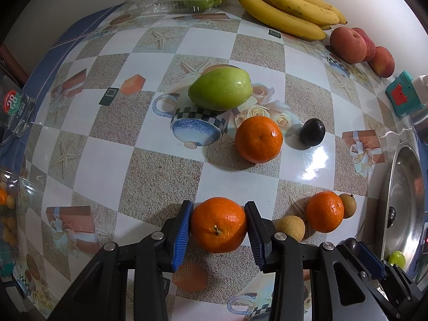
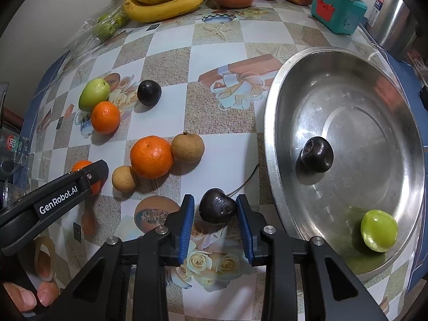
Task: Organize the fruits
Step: 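Close the right gripper on the cherry while the left closes on the mandarin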
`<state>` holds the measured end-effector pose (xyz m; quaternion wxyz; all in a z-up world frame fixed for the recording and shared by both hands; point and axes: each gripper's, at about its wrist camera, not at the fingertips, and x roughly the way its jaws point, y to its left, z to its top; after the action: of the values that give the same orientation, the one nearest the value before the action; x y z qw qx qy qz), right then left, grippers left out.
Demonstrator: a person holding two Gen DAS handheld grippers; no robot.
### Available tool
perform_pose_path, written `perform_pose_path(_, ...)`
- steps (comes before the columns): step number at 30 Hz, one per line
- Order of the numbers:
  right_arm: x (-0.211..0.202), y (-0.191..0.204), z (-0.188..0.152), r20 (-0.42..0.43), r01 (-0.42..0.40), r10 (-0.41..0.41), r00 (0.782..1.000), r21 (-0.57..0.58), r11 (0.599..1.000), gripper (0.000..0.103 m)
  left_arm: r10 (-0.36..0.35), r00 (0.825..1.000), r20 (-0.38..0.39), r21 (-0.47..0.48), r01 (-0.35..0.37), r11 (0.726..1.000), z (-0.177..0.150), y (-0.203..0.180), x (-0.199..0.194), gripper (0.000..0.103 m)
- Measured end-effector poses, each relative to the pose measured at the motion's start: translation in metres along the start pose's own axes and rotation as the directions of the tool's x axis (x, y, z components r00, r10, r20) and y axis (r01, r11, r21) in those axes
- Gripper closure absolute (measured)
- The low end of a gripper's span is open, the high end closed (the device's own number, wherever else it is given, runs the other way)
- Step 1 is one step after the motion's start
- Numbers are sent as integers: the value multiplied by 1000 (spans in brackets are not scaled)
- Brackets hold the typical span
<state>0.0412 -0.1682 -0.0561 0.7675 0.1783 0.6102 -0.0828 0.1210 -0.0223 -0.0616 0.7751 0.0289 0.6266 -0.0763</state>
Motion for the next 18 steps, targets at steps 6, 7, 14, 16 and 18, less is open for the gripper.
perform_pose_path(6, -2, -3, 0, 1, -9, 9, 1000, 11, 1000, 75, 0, 1000, -2, -3, 0, 1000, 0, 0, 0, 61)
perform_pose_path(7, -2, -3, 0, 1, -8, 8, 1000, 10, 1000, 75, 0, 1000, -2, -3, 0, 1000, 0, 0, 0, 61)
perform_pose_path(14, -2, -4, 2, 4, -18, 18, 1000, 14, 1000, 75, 3, 1000, -3, -2, -3, 1000, 0, 0, 1, 61)
perform_pose_path(16, -4, -4, 2, 7, -22, 22, 1000, 15, 1000, 75, 6, 1000, -3, -2, -6, 1000, 0, 0, 1, 61)
perform_pose_path(18, -6, -4, 3, 10, -25, 25, 1000, 15, 1000, 75, 10, 1000, -2, -3, -10, 1000, 0, 0, 1, 61)
